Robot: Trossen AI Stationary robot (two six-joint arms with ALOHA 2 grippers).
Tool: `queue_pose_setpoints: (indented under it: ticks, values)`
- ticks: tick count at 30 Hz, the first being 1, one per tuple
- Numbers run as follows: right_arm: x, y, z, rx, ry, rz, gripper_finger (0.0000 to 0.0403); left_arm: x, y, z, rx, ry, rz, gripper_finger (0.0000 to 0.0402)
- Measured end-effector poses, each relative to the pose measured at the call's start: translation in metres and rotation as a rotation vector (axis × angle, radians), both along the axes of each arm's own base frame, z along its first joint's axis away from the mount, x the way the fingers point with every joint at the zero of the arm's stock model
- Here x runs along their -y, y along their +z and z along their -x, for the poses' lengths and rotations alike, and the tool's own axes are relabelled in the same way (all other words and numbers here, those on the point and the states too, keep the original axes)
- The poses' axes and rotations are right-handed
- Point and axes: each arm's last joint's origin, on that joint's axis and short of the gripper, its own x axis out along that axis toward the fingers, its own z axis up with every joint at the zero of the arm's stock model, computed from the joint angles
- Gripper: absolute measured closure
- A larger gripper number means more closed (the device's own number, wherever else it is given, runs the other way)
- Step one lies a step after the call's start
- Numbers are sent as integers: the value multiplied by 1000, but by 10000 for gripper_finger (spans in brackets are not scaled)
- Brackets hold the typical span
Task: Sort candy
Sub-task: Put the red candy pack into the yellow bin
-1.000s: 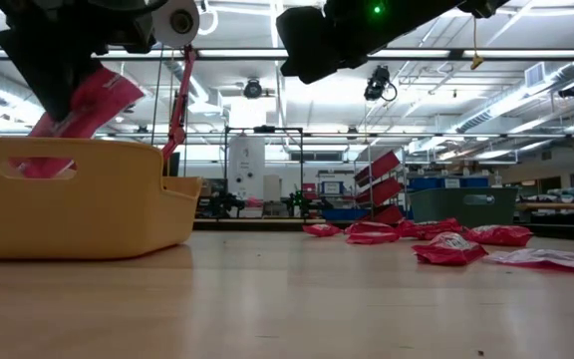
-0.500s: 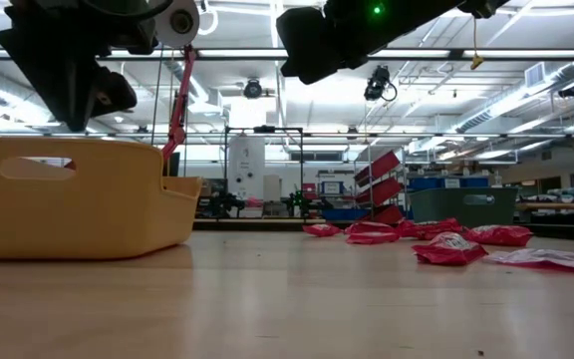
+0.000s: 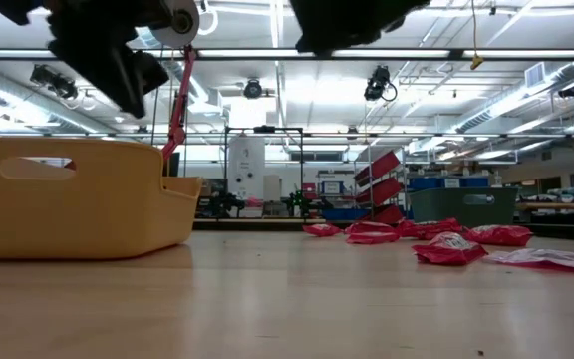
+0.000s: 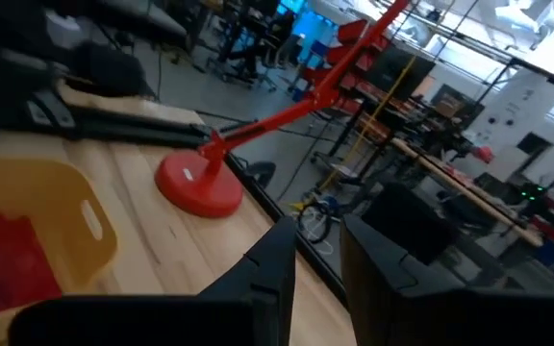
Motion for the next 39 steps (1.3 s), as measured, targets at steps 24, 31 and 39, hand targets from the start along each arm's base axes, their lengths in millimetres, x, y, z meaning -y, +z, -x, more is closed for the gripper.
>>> queue_pose_setpoints:
  ticks: [24, 31, 39]
  values:
    - [62, 6, 71, -198, -85, -800, 334, -9, 43, 5, 379, -70, -374, 312]
    - [48, -13, 83, -442, 22, -1075, 334, -10, 42, 6, 358, -53, -392, 312]
    - [5, -37, 106, -645, 191, -1041, 312, -10, 42, 6, 358, -52, -391, 312]
